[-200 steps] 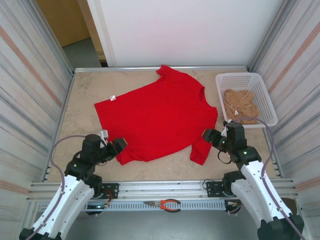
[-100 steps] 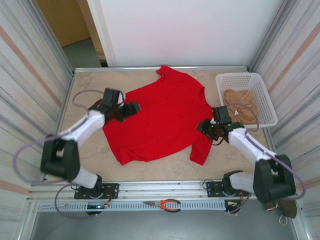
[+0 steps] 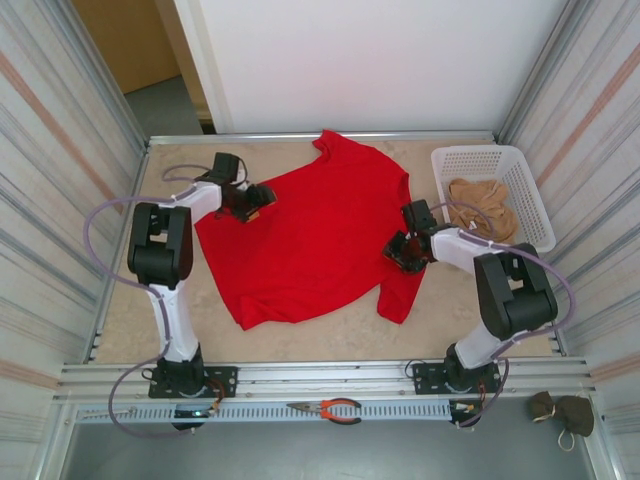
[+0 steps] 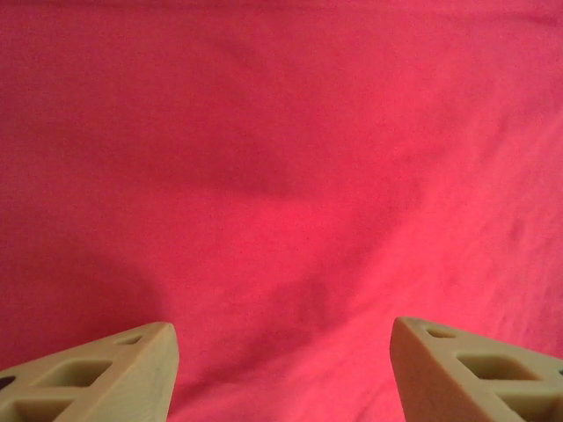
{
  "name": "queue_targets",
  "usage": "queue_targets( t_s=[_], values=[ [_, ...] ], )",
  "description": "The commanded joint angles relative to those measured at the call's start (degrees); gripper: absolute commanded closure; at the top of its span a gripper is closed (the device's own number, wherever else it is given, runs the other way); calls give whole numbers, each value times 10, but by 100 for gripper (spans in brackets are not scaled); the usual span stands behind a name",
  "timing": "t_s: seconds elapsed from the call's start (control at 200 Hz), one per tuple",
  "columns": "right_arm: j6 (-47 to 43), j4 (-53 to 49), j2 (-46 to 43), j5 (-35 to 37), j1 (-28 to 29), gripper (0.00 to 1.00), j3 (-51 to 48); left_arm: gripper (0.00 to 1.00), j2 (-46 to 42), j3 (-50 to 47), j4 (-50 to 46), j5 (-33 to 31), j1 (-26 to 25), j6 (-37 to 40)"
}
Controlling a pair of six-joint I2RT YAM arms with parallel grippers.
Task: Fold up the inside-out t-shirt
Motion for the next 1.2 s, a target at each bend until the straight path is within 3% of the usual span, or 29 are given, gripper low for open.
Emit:
queue_targets(
  t_s=[0.0,0.205,0.421,0.541,0.736,0.932,1.072,1.192],
  values=[
    [11,-32,48,19,4,61,36,35,5,-25,14,37,32,-25],
    [-13,-56,136,-5,2,61,132,37,-39,-132,68,40,104,-80],
    [-41,-112,254,-32,2,62,289,37,-159,-292,83,-17,171,-144],
    [-55,-145,303,-36,-9,61,367,37,-232,-376,102,-23,179,-174],
    [-72,-190,340,-35,-61,59,461,38,-336,-452,115,-21,116,-211],
    [-122,-195,322,-89,-100,54,517,37,-422,-488,114,-62,-18,-265],
    [-148,-181,262,-131,-87,53,497,37,-447,-465,96,-91,-91,-272],
    [-161,-169,198,-119,-43,53,437,34,-431,-416,77,-109,-98,-227]
  ],
)
